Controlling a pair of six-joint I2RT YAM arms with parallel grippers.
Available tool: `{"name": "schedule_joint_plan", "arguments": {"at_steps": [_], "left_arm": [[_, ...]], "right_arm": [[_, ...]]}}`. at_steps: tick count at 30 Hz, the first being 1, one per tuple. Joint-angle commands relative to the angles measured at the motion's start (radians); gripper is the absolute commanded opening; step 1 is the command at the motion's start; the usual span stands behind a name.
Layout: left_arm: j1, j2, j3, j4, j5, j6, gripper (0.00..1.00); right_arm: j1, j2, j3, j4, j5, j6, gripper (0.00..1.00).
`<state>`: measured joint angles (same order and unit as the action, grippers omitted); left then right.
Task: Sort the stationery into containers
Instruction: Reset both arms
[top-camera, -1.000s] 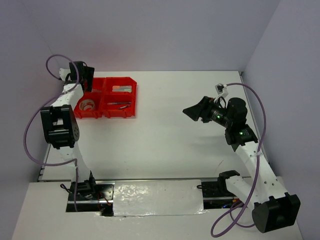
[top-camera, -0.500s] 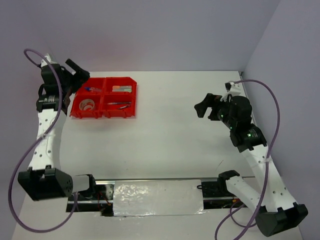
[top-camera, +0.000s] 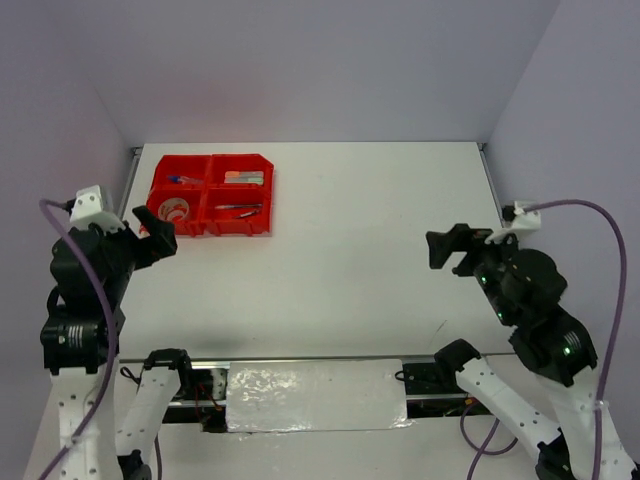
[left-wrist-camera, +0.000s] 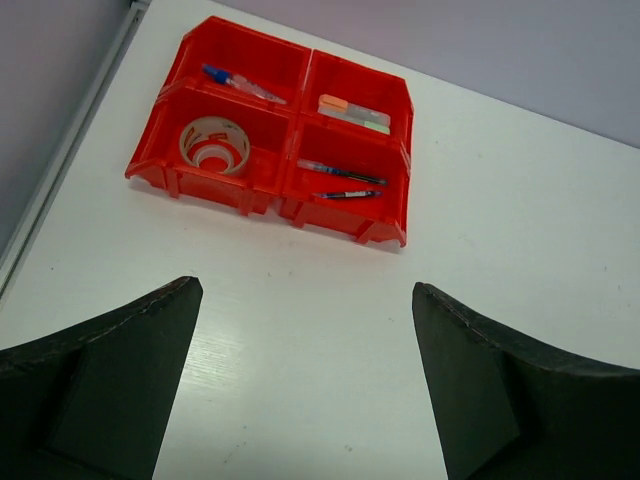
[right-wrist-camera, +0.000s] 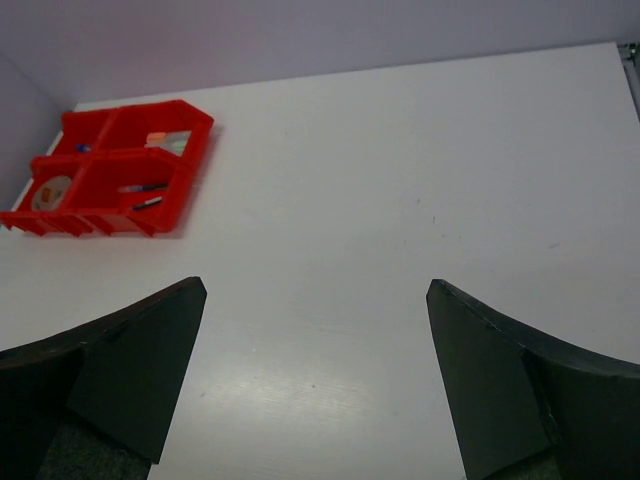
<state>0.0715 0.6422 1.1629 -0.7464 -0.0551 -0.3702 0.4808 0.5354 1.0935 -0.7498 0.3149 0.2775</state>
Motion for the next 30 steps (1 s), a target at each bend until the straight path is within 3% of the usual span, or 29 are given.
{"name": "schedule_joint_plan", "arguments": {"at_steps": [1,12,30], "left_arm": [[-0.006,-0.071,-0.051,-0.071,0.020,0.037,0.99],[-0.010,-0.337,-0.190,-0.149,0.014,-0.006,0.99],[-0.012,-0.245,-0.180,-0.162,-0.003,-0.027,0.99]], "right_arm": [[0.010,-0.093,0.036,-0.037,-0.031,-0.044,1.00],[0.009,-0.187,-0.020,-0.152,-0.011,0.005,1.00],[0.010,-0.219,-0.055,-0.111,0.019,0.025,1.00]]}}
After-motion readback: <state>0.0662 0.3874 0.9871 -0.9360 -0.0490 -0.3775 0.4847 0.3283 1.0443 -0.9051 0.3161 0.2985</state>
